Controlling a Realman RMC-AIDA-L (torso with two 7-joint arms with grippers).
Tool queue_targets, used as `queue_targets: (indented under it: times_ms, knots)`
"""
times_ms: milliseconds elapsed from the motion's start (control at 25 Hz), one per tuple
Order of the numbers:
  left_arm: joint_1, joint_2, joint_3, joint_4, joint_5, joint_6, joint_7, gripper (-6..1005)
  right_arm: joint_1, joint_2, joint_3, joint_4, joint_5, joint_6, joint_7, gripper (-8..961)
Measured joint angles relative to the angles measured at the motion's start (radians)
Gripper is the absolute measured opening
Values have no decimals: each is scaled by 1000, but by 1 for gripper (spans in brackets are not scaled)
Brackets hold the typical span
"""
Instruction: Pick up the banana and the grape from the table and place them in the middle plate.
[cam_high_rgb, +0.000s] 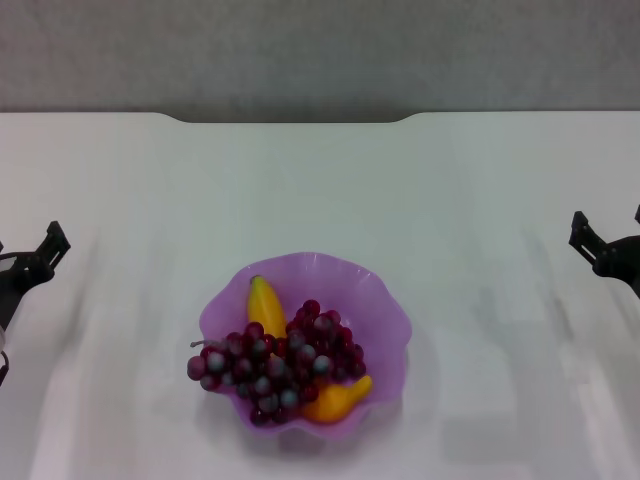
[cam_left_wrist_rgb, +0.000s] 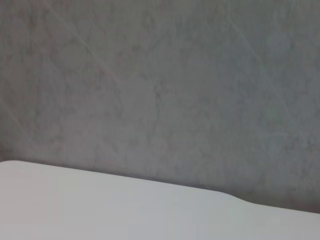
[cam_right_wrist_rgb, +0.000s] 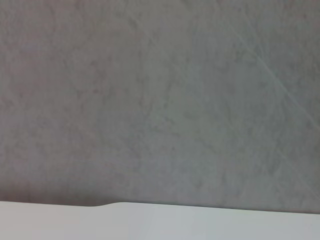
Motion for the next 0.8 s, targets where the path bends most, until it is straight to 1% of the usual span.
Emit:
queue_targets:
  times_ms: [400, 800]
  knots:
    - [-5, 0, 24, 11, -5, 1, -13, 880, 9, -1, -1, -1, 4, -5, 0, 880]
    - [-4, 2, 25, 13, -10, 12, -22, 880, 24, 0, -2, -1, 5, 0, 0, 880]
